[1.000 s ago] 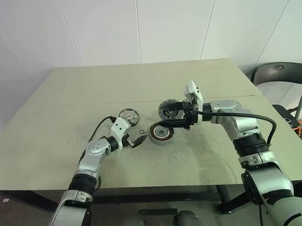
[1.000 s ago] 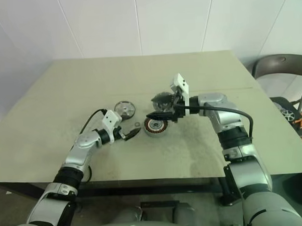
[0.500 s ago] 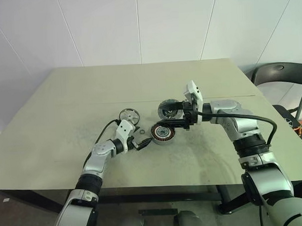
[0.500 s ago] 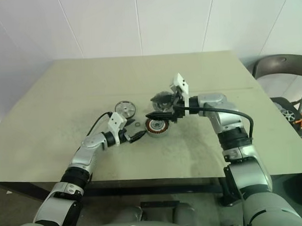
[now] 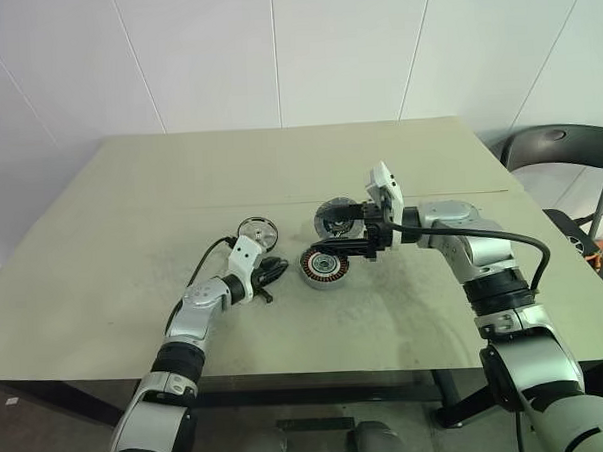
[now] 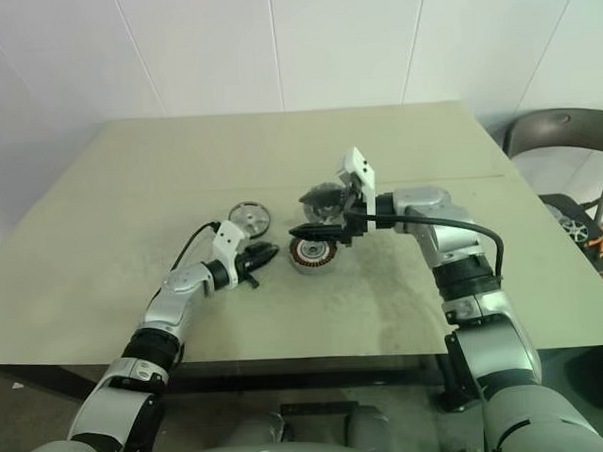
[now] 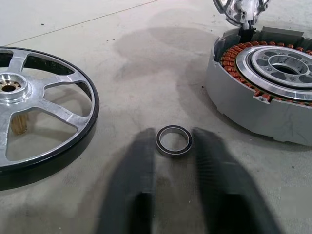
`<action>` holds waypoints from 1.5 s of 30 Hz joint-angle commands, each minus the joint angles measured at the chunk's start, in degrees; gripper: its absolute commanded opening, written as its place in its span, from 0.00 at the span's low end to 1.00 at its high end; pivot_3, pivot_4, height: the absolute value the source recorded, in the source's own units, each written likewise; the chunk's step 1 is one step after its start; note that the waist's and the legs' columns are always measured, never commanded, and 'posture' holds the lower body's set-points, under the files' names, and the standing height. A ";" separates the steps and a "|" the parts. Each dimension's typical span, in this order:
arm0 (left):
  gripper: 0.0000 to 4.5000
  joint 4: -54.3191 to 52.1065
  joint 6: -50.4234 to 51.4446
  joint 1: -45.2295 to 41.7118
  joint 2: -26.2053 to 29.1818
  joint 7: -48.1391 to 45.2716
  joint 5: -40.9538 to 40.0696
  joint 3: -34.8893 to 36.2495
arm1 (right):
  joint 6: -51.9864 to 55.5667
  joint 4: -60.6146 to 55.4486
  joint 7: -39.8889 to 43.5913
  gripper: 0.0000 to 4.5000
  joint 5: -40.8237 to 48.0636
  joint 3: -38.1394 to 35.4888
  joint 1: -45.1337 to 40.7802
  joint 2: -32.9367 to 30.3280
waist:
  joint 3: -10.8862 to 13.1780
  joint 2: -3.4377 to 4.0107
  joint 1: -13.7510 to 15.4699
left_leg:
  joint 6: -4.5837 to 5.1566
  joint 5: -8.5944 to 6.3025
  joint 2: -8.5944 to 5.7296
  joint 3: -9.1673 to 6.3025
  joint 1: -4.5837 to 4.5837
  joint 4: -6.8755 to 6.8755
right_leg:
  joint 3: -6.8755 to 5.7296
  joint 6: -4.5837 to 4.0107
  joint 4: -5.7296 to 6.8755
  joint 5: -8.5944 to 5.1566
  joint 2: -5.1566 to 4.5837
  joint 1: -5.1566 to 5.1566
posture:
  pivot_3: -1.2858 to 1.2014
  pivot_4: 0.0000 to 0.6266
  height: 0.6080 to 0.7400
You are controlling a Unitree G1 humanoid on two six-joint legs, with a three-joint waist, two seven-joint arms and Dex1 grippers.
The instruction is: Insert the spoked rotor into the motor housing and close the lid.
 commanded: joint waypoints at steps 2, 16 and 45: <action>0.05 -0.20 -0.19 -0.75 -0.29 3.29 -0.46 2.16 | -1.25 -2.28 -0.08 1.00 0.93 -1.01 -0.88 0.19 | 0.00 0.00 0.00 | 0.00 0.00 0.00 0.00 0.00 -0.01 | 0.00 0.00 0.00 0.00 0.00 0.00 | 0.52 0.00 1.00; 0.19 -5.11 0.26 0.86 -1.02 -2.02 -3.54 2.12 | -1.43 -1.99 -0.36 1.00 1.16 -1.36 -1.06 0.37 | 0.00 0.00 -0.01 | 0.00 0.00 0.00 0.01 -0.01 0.00 | 0.00 0.00 -0.01 0.00 0.00 -0.01 | 0.52 0.00 1.00; 0.33 -4.94 14.23 0.82 -2.08 3.20 0.64 -0.18 | -3.16 -2.02 -2.40 1.00 0.74 -1.10 -0.90 0.95 | -0.23 0.24 0.00 | 0.00 0.00 0.00 -0.01 0.13 0.05 | -0.02 0.02 -0.01 0.01 0.00 0.17 | 0.52 0.00 1.00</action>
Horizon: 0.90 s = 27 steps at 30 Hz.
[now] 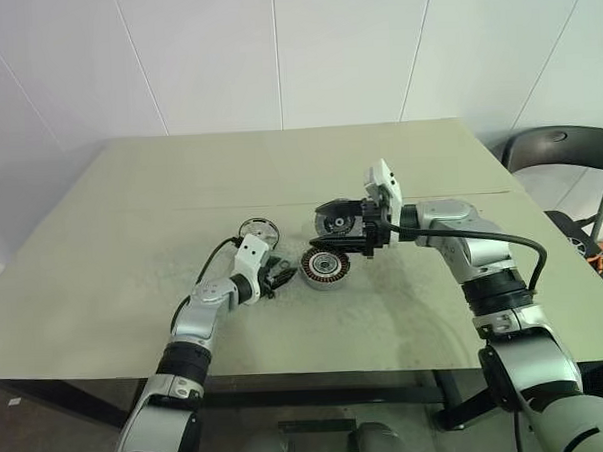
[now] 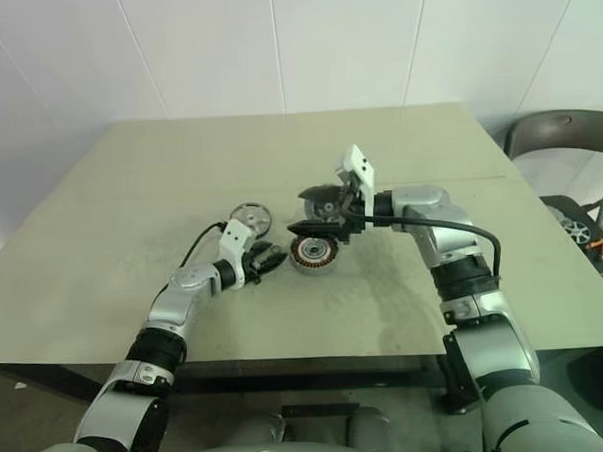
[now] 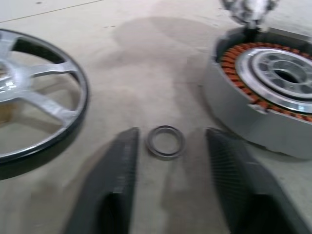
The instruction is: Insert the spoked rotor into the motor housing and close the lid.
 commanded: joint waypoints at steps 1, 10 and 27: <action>0.26 1.59 1.44 0.43 -0.14 -0.33 -0.22 -0.26 | -0.91 -2.04 -0.30 1.00 0.79 -1.11 -0.90 0.33 | 0.00 0.00 -0.02 | 0.00 0.00 0.00 0.00 0.00 -0.01 | 0.00 0.00 -0.01 0.00 0.00 0.00 | 0.52 0.00 1.00; 0.00 0.15 -0.78 1.62 -0.35 -2.10 0.26 -1.01 | -1.21 -1.93 -0.65 1.00 0.86 -1.23 -1.00 0.46 | -0.01 0.00 0.02 | 0.00 0.00 0.00 0.00 -0.03 -0.03 | 0.00 0.00 -0.04 0.00 -0.01 -0.02 | 0.52 0.00 1.00; 0.59 -2.24 -3.12 1.76 -0.79 -2.60 -2.24 0.75 | -1.26 -0.86 -0.66 1.00 0.75 -1.42 -1.48 0.70 | 0.00 0.01 -0.01 | 0.00 0.00 0.00 0.00 -0.10 -0.04 | 0.01 0.00 -0.03 0.00 -0.01 -0.11 | 0.52 0.00 1.00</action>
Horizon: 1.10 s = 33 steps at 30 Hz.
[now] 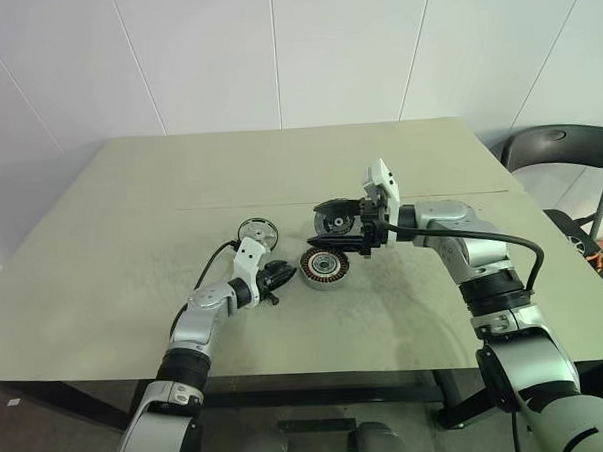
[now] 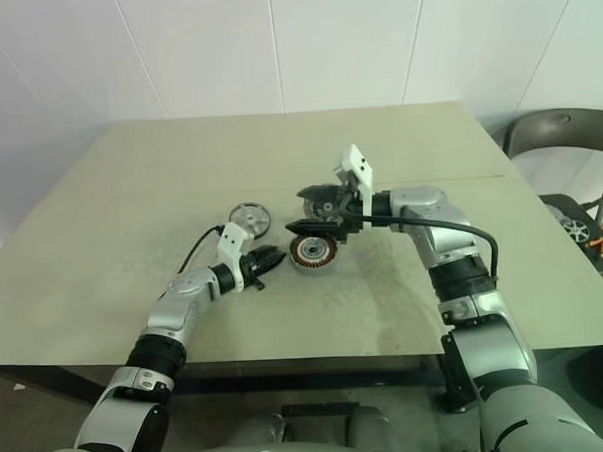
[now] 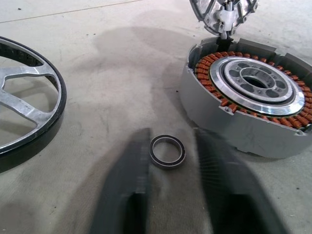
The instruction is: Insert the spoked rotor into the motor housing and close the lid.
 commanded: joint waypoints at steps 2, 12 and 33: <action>0.74 -1.30 0.41 -0.34 -0.07 0.04 0.23 -0.85 | -1.16 -1.05 -0.08 1.00 0.68 -1.27 -1.41 0.18 | 0.00 0.00 0.01 | 0.00 0.00 0.00 0.00 0.00 0.00 | 0.00 0.00 0.00 0.00 0.00 0.00 | 0.52 0.00 1.00; 0.74 -1.70 2.34 0.44 1.06 -1.30 1.79 -3.51 | -1.37 -1.09 -0.40 1.00 0.53 -1.24 -1.21 0.25 | 0.00 0.00 0.02 | 0.00 0.00 0.00 0.00 0.02 -0.01 | 0.00 0.00 0.00 0.00 0.00 0.02 | 0.52 0.00 1.00; 0.74 -0.15 9.19 0.28 0.94 0.77 5.10 -6.73 | -1.70 -1.14 -0.69 1.00 0.71 -1.13 -1.55 0.75 | -0.05 0.07 0.16 | 0.00 0.00 0.00 0.00 0.25 0.06 | -0.01 0.03 0.00 0.00 0.00 0.31 | 0.52 0.00 1.00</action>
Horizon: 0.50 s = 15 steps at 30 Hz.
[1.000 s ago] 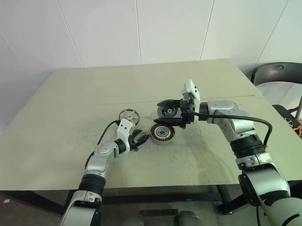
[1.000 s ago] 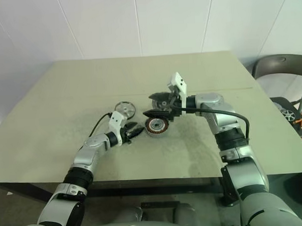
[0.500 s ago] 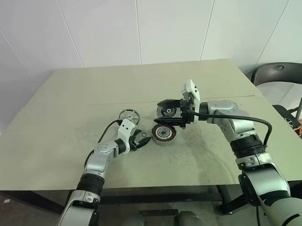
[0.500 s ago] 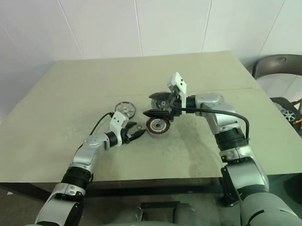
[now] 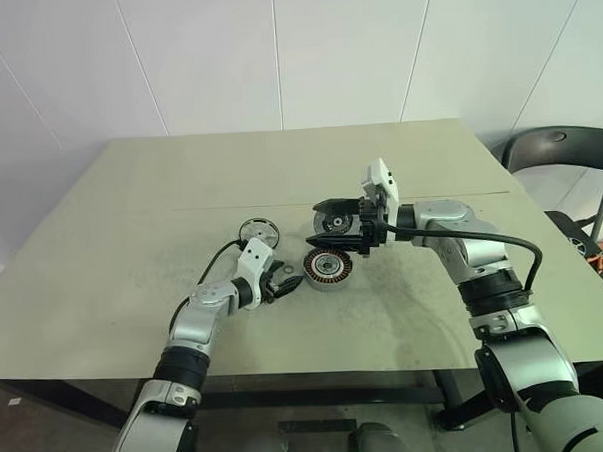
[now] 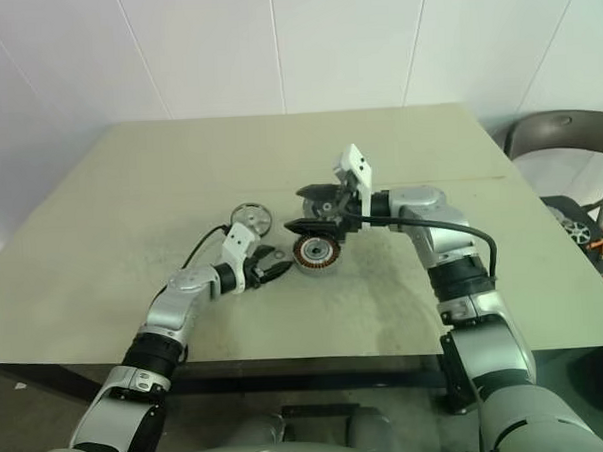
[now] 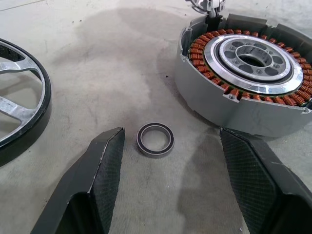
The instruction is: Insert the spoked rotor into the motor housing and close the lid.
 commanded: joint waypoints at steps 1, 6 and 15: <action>0.74 3.71 3.01 0.61 -0.72 0.97 2.06 -2.59 | -0.79 -1.20 -0.14 1.00 0.75 -1.12 -1.52 0.44 | -0.03 0.05 0.07 | 0.00 0.00 0.00 0.00 0.07 0.00 | -0.01 0.00 0.00 0.00 0.00 0.07 | 0.52 0.00 1.00; 0.74 3.50 3.83 0.65 -0.75 0.69 1.79 -2.38 | -0.84 -1.33 -0.37 1.00 0.77 -1.15 -1.44 0.58 | -0.04 0.06 -0.01 | -0.01 -0.01 0.01 0.00 0.42 -0.03 | -0.01 0.26 -0.01 -0.16 -0.01 0.42 | 0.52 0.00 1.00; 0.30 3.09 5.43 0.80 -0.82 0.03 0.85 -1.68 | -1.05 -1.37 -0.48 1.00 0.85 -1.26 -1.30 0.61 | -0.04 0.07 -0.04 | 0.02 -0.02 0.01 0.00 0.43 -0.18 | 0.00 0.25 -0.11 -0.17 -0.02 0.39 | 0.52 0.00 1.00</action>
